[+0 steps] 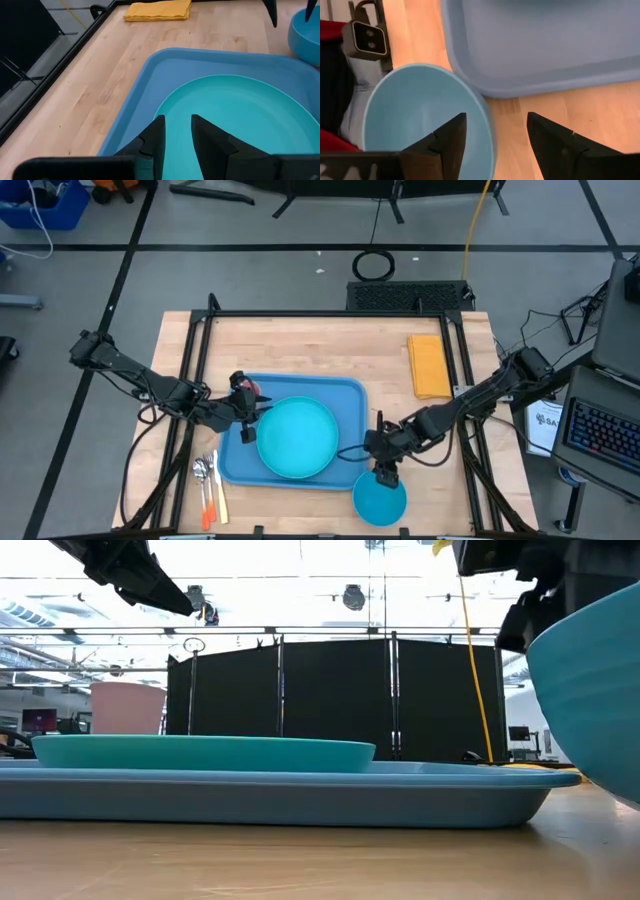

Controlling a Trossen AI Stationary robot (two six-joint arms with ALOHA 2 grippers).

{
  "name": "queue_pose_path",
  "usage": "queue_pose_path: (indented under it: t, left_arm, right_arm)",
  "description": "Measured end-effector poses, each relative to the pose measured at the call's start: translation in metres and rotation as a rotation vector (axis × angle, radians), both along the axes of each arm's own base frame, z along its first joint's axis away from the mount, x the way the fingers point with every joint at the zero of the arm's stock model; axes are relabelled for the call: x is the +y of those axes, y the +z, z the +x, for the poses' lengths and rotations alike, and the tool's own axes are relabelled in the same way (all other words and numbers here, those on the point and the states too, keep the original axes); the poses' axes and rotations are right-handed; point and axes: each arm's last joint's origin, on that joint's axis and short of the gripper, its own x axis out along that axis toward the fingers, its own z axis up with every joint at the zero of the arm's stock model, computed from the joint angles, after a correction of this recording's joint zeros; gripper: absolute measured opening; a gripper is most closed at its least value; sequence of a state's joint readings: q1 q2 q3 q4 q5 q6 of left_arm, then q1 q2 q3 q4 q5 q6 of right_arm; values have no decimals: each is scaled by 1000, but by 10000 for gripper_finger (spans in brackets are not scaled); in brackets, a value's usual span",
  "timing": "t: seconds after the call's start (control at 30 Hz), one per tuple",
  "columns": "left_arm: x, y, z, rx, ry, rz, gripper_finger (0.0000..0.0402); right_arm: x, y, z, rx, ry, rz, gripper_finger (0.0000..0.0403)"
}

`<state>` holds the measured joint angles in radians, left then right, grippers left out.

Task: Set up tray
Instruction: Put the blue bowl on the light blue plate on the blue serving tray

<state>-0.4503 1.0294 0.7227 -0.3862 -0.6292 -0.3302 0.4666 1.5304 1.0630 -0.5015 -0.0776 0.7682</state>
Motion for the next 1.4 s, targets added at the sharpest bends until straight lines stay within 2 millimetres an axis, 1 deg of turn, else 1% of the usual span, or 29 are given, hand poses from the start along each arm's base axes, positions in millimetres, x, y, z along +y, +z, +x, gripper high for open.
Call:
queue_pose_path:
  t: [0.1,0.3,0.53,0.63,0.73,0.8,0.9,1.03,1.07,1.17,1.4]
  left_arm:
    - [0,0,0,-1,0,-1,97]
    - [0,0,0,-2,2,-3,97]
    - [0,0,0,-2,3,-4,97]
    - [0,0,0,-2,3,-4,97]
    - [0,0,0,-2,3,-4,97]
    - [0,0,0,-2,3,-4,97]
    - [0,0,0,-2,3,-4,97]
    - [0,0,0,-2,3,-4,97]
    - [0,0,0,-2,3,-4,97]
    - [0,0,0,-2,3,-5,97]
    - [0,0,0,-4,4,-6,97]
  right_arm:
    - [1,-4,-2,16,-1,-5,200]
    - [-1,-18,-10,63,-33,4,200]
    - [0,-25,-11,56,-24,50,200]
    - [0,-29,-13,70,-32,65,192]
    - [0,-29,-13,68,-33,65,170]
    - [0,-29,-13,69,-33,64,147]
    - [0,-29,-13,69,-32,67,100]
    - [-1,-29,-13,68,-22,59,21]
    - [-1,-29,-13,69,-18,57,12]
    - [-3,-29,-12,63,-27,59,10]
    - [-16,-25,-2,48,-53,88,4]
